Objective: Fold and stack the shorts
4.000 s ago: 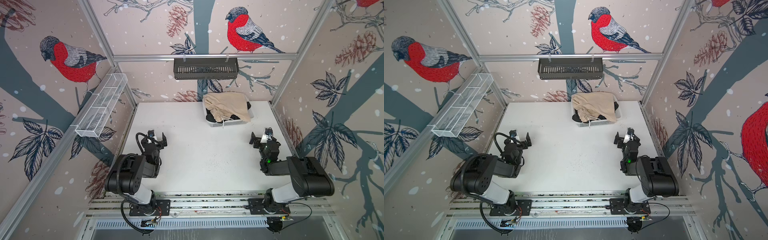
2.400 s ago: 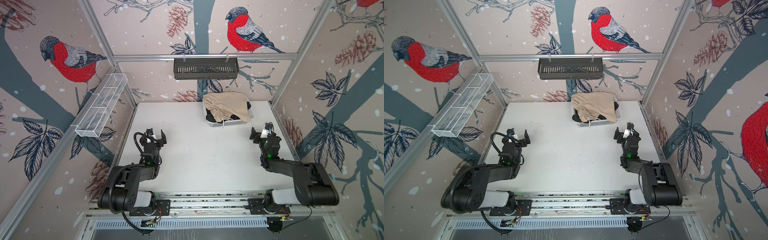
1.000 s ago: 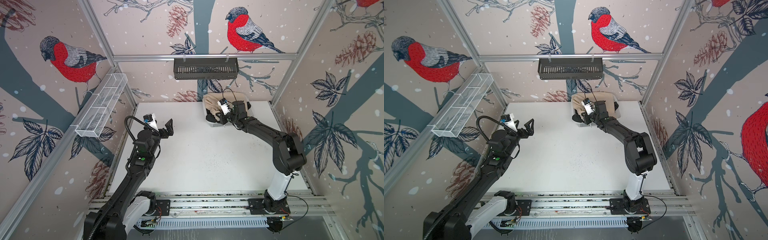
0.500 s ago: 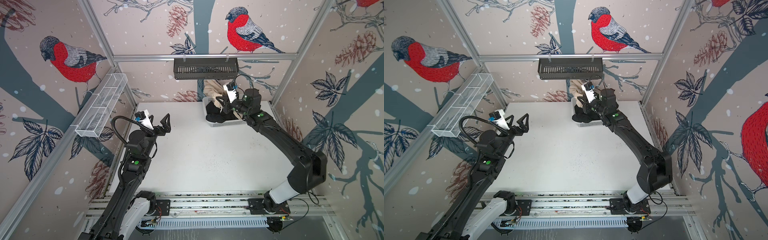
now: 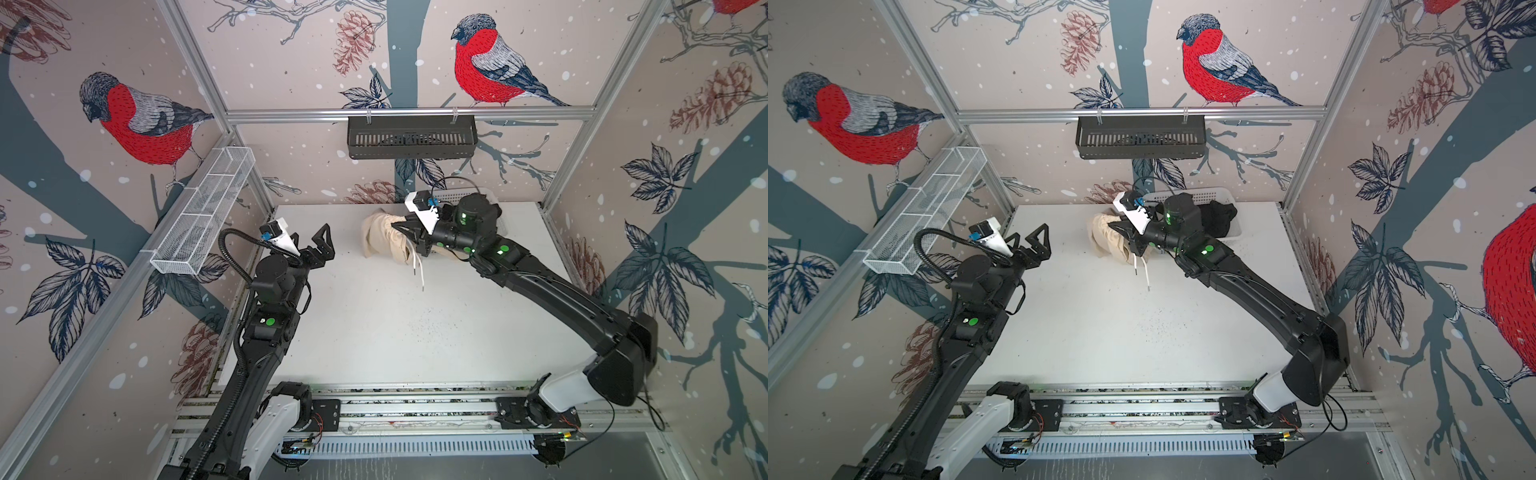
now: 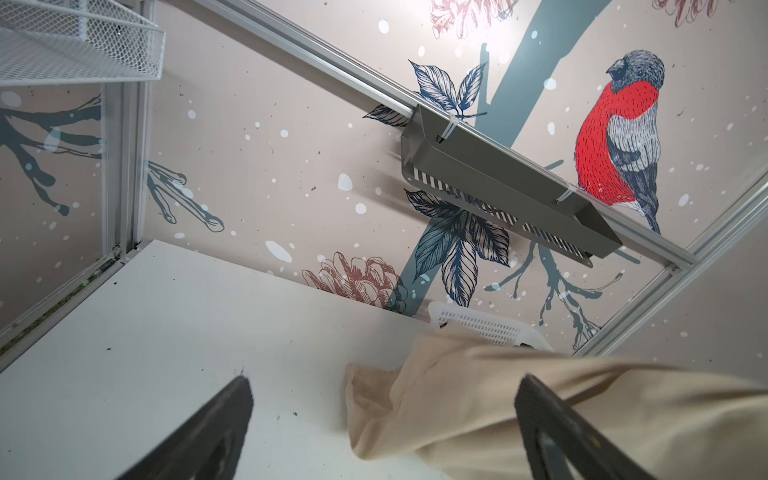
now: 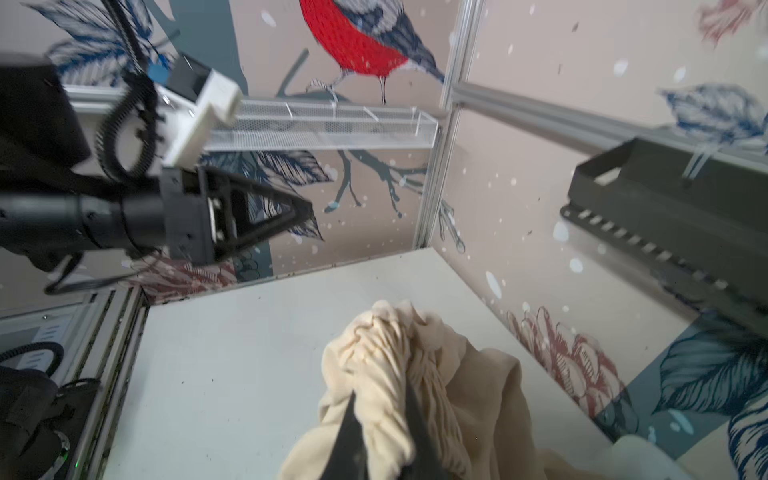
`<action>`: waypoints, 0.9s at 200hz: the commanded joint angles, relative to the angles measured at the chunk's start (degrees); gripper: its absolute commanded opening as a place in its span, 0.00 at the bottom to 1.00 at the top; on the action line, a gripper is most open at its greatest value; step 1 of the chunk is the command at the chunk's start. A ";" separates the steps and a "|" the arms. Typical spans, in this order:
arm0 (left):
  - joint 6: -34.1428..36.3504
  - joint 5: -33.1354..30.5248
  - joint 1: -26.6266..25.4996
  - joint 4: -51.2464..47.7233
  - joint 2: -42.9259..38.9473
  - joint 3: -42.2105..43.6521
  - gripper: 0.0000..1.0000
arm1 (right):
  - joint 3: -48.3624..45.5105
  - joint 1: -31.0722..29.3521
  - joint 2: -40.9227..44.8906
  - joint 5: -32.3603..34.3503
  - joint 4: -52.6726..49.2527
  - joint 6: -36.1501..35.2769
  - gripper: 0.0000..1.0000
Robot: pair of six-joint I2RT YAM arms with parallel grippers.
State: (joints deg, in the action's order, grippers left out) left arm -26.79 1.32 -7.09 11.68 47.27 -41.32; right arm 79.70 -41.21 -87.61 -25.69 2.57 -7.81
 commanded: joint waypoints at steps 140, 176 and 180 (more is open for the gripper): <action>0.81 -1.31 0.85 7.58 -1.56 6.03 0.98 | 5.23 0.30 -17.07 4.12 -11.43 -6.19 0.71; 2.81 5.32 0.68 12.03 -0.55 7.23 0.98 | 4.21 6.37 -12.55 7.36 -18.32 -10.03 0.79; 2.98 7.00 0.68 12.45 0.03 7.10 0.98 | 4.08 7.29 -12.10 8.38 -18.93 -10.46 0.79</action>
State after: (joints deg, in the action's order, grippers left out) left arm -25.04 2.87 -6.42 18.63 45.91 -34.30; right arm 84.36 -36.91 -102.32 -21.63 -10.37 -14.00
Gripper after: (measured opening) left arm 0.976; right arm 0.784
